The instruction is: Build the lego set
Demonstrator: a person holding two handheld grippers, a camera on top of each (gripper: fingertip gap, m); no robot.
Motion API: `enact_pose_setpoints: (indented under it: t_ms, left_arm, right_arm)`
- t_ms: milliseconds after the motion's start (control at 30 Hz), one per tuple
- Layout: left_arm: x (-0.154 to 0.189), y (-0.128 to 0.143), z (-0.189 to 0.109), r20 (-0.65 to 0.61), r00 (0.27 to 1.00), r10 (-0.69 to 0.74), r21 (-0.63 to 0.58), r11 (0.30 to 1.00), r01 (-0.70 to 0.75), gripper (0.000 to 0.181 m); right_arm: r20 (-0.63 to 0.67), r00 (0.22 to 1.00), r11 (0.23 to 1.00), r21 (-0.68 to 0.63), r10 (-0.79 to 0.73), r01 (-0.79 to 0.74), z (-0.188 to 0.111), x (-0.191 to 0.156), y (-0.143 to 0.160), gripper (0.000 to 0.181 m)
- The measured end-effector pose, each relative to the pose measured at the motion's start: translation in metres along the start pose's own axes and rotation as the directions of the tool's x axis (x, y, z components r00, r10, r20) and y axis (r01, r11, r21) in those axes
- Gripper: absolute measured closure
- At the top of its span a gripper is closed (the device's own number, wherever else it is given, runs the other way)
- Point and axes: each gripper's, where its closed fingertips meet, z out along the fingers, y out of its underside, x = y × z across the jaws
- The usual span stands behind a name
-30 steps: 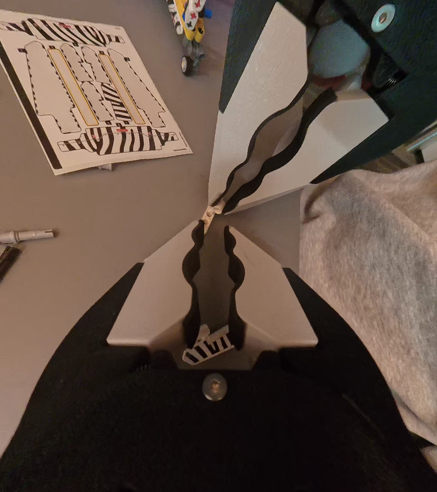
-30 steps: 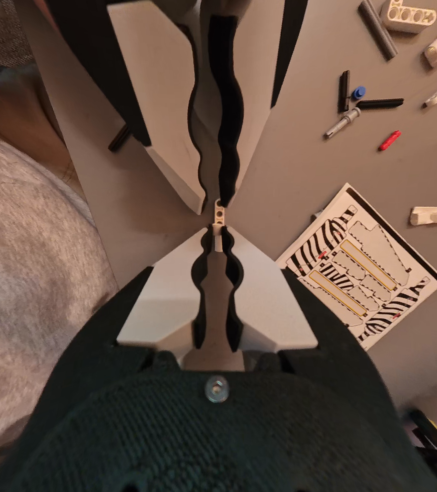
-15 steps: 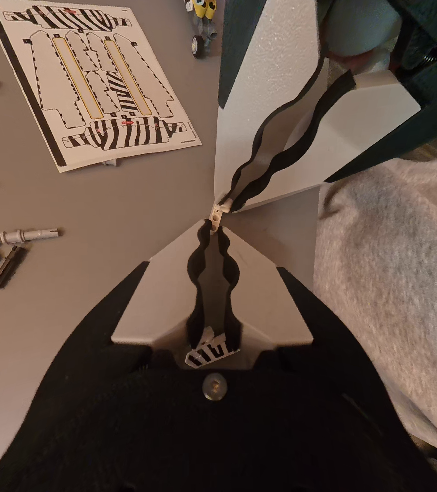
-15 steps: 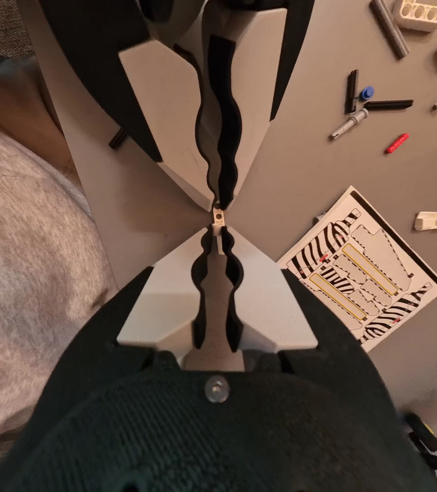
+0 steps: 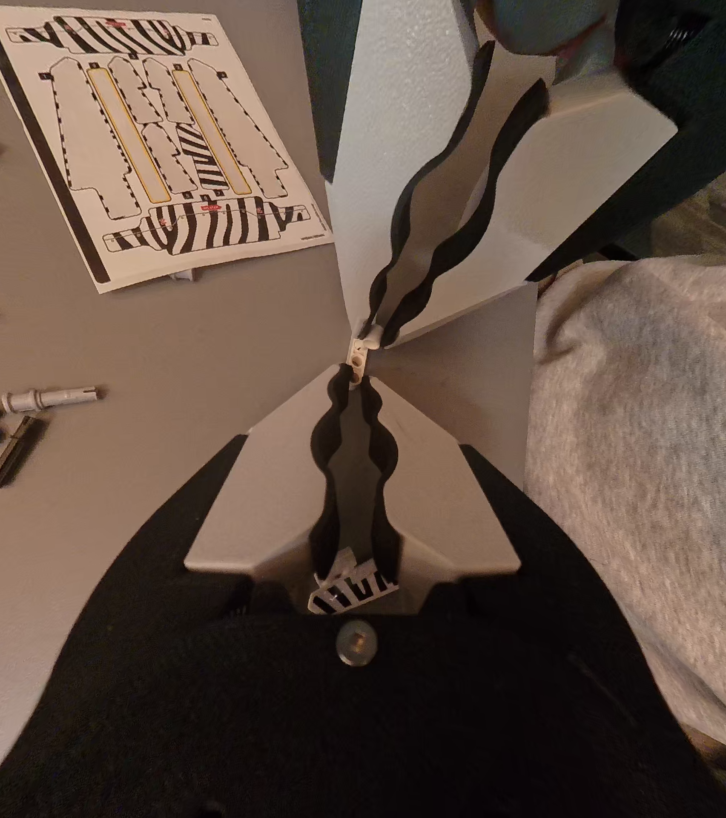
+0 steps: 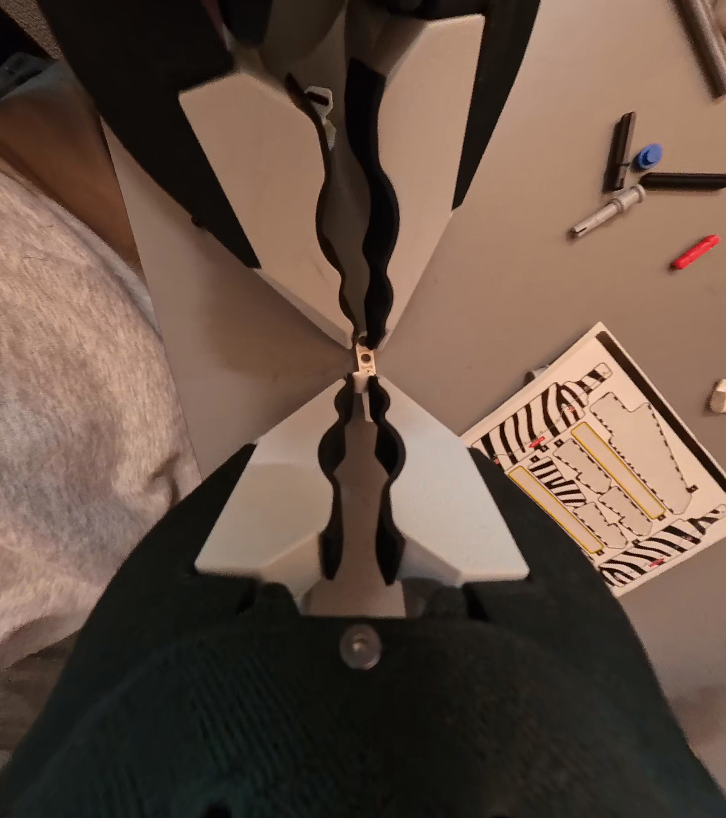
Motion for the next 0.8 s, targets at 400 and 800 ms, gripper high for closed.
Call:
enact_pose_setpoints:
  t_ms: [400,800]
  left_arm:
    - [-0.0015,-0.0004,0.0005,-0.013,1.0,-0.021,0.0,1.0,0.021,0.176]
    - [-0.0028,-0.0011,0.0004,-0.021,0.999,-0.039,0.005,0.999,0.039,0.176]
  right_arm:
    - [0.005,1.0,1.0,0.013,0.026,-0.026,0.0015,0.0054,-0.002,0.176]
    - [0.025,0.996,0.996,0.005,-0.084,0.084,0.0063,0.0072,0.0006,0.175]
